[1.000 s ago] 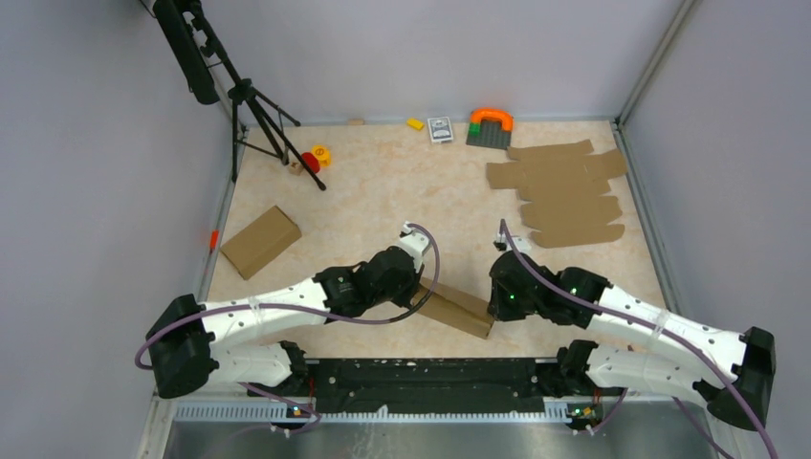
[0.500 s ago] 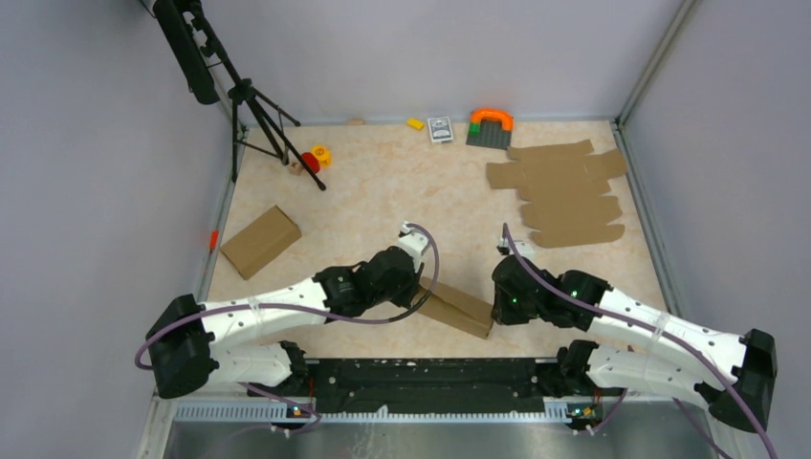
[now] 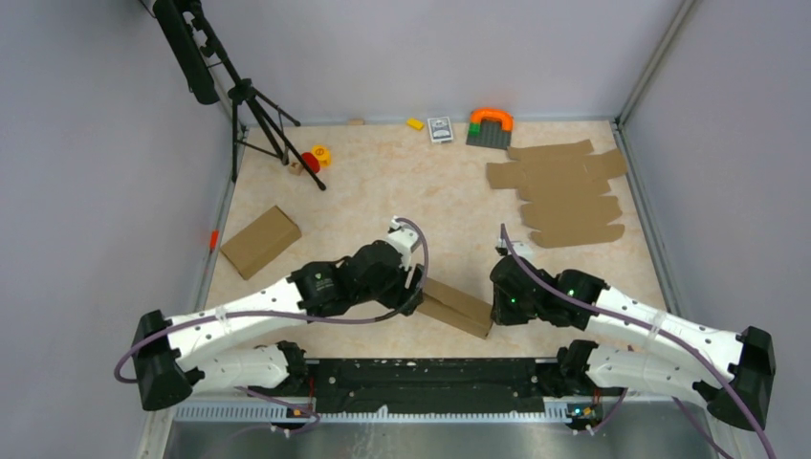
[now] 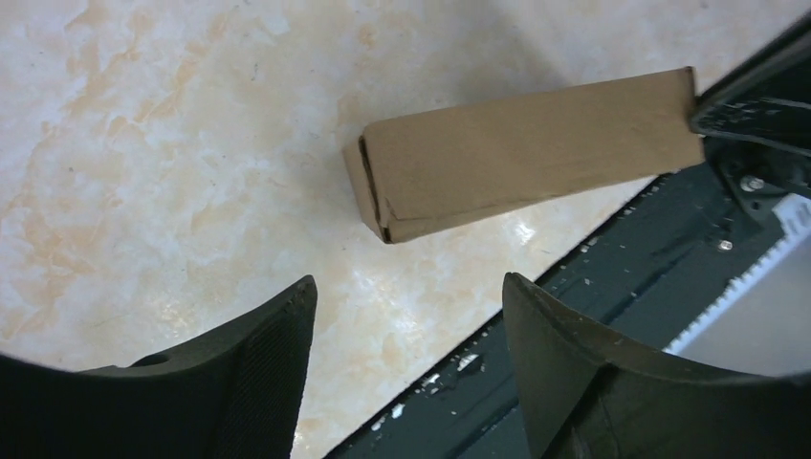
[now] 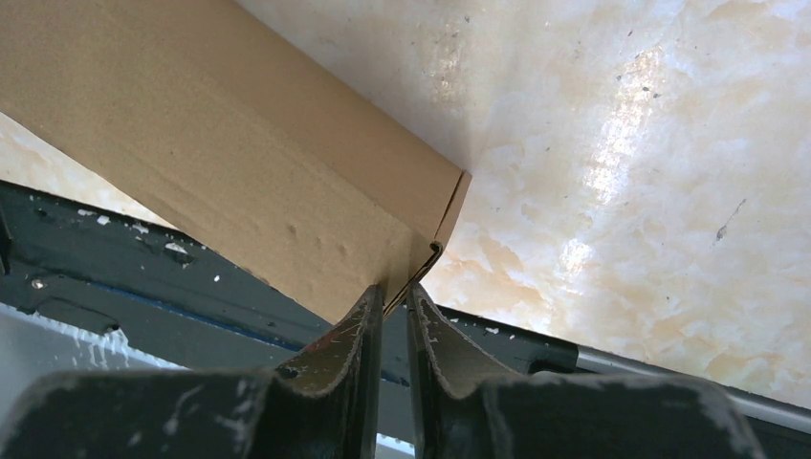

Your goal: Fold the paper box

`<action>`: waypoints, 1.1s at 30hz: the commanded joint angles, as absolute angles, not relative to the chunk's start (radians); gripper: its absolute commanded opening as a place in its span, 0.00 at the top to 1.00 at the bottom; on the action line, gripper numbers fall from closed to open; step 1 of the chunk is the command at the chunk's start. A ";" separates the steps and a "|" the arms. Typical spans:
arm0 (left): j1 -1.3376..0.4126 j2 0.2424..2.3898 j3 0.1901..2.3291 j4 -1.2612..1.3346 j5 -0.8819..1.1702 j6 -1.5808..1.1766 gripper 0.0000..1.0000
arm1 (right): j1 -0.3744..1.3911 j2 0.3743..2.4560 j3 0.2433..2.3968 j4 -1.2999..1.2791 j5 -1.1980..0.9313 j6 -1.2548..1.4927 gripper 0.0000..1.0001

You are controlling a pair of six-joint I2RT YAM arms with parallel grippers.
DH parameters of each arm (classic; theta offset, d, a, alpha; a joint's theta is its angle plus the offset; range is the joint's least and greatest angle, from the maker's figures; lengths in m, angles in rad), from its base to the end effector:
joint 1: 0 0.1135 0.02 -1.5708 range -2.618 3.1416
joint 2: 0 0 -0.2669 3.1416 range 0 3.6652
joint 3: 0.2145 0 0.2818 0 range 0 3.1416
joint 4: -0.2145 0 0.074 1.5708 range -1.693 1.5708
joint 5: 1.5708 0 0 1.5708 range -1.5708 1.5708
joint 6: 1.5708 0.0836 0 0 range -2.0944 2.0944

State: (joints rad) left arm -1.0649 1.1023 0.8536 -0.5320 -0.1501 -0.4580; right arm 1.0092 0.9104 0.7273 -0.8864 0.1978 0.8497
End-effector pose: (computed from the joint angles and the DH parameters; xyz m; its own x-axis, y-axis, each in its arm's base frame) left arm 0.1526 -0.2497 0.2318 -0.6655 0.2992 -0.6837 0.5788 0.7853 -0.2197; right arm 0.1273 0.1714 0.1964 -0.8939 -0.0378 -0.4467 -0.1639 0.9550 0.2472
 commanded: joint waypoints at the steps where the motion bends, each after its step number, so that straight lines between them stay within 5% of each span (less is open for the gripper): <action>1: -1.040 1.015 0.869 -0.500 -0.064 -0.478 0.27 | 0.996 0.925 0.697 -0.906 0.191 0.853 0.85; 6: -0.869 1.024 0.847 -0.392 0.113 -0.530 0.47 | 0.996 0.919 0.697 -0.900 0.179 0.855 0.85; 15: -0.811 1.153 0.881 -0.367 0.215 -0.511 0.44 | 0.996 0.917 0.687 -0.881 0.164 0.859 0.86; 21: -0.790 1.202 0.778 -0.373 0.183 -0.554 0.63 | 0.996 0.917 0.680 -0.877 0.162 0.861 0.86; 33: -0.770 1.253 0.668 -0.258 0.215 -0.591 0.65 | 0.996 0.917 0.681 -0.875 0.164 0.859 0.86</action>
State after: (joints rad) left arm -0.7700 1.2167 0.6979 -0.2455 0.2314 -0.5968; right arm 1.0046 0.9043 0.7113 -0.8474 0.1623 0.8600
